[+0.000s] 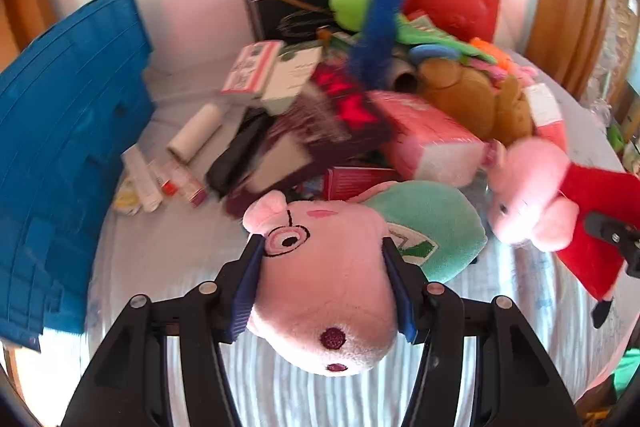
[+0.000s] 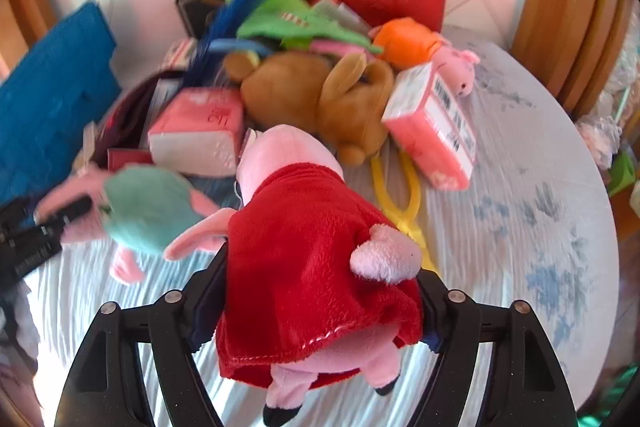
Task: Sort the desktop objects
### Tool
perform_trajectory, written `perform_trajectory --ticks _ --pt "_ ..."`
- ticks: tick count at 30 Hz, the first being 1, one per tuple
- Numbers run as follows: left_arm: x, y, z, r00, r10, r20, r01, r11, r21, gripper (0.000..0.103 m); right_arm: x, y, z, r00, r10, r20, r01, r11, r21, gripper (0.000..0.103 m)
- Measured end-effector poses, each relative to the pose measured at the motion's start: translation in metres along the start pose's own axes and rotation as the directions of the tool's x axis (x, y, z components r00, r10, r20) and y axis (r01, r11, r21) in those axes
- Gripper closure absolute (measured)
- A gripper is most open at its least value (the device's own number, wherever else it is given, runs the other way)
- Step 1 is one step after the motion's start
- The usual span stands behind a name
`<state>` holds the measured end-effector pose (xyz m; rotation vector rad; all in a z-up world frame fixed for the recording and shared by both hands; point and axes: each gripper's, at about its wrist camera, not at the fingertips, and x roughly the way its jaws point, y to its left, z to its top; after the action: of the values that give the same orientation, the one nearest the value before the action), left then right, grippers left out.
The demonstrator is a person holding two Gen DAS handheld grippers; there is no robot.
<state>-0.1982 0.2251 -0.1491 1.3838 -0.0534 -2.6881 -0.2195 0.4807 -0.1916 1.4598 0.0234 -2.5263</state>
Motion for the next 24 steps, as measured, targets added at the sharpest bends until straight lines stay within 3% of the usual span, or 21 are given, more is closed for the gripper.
perform_trajectory --ticks 4,8,13,18,20,24 --pt "0.017 0.046 -0.023 0.995 0.067 -0.078 -0.074 0.994 -0.081 0.042 0.006 0.000 -0.014 0.999 -0.020 -0.045 0.022 1.000 0.022 0.014" --pt "0.011 0.084 -0.037 0.989 0.118 -0.089 -0.131 0.979 -0.157 0.042 -0.004 0.003 -0.017 1.000 -0.019 -0.020 0.020 1.000 0.022 0.011" --pt "-0.010 0.108 -0.047 0.995 0.082 -0.059 -0.093 0.970 -0.225 0.042 -0.009 0.040 -0.009 0.998 0.062 0.029 -0.061 0.997 -0.055 0.009" --pt "-0.008 0.104 -0.067 0.996 -0.004 -0.090 -0.015 0.977 -0.215 0.042 0.021 0.103 -0.013 0.980 0.192 -0.059 -0.199 0.970 -0.140 0.008" --pt "0.002 0.094 -0.078 0.993 -0.024 -0.118 0.002 0.982 -0.186 0.042 0.033 0.121 -0.017 0.973 0.212 -0.094 -0.225 0.961 -0.160 0.000" --pt "0.028 0.082 -0.088 0.987 -0.040 -0.155 0.017 0.989 -0.147 0.042 0.058 0.151 -0.024 0.954 0.252 -0.164 -0.278 0.947 -0.159 0.000"
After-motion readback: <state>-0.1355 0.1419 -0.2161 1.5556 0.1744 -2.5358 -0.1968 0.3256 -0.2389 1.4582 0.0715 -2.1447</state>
